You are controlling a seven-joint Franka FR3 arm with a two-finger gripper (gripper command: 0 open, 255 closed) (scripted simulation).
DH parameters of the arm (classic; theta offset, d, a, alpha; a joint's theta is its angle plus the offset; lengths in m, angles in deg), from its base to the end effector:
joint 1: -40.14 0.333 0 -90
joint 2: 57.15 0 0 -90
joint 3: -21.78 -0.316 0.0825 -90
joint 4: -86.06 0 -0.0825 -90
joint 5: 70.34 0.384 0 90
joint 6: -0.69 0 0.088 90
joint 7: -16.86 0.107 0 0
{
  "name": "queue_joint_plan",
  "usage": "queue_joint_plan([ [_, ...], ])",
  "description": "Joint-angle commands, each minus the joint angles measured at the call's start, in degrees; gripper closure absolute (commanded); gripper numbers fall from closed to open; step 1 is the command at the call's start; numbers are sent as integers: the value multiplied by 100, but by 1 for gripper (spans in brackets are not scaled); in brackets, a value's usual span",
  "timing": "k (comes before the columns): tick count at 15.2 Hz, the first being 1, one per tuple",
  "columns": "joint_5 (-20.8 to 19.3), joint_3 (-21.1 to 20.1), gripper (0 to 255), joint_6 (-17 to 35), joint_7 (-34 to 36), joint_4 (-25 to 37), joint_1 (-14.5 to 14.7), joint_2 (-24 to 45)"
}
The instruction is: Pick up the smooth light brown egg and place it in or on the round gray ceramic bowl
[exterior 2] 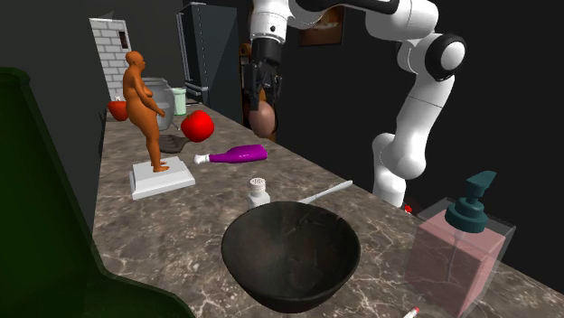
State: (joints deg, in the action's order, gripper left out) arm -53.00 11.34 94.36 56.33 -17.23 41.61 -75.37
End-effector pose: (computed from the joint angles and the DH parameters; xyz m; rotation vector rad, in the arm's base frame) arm 0.4405 0.1398 0.6816 -2.7742 0.6837 -0.0346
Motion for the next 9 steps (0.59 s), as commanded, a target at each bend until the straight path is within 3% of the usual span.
queue_joint_plan([
  [1, 8, -201, 255, 73, 287, 67, 88, 56],
  [9, -114, -1049, 255, 373, 1464, 521, 441, 501],
])
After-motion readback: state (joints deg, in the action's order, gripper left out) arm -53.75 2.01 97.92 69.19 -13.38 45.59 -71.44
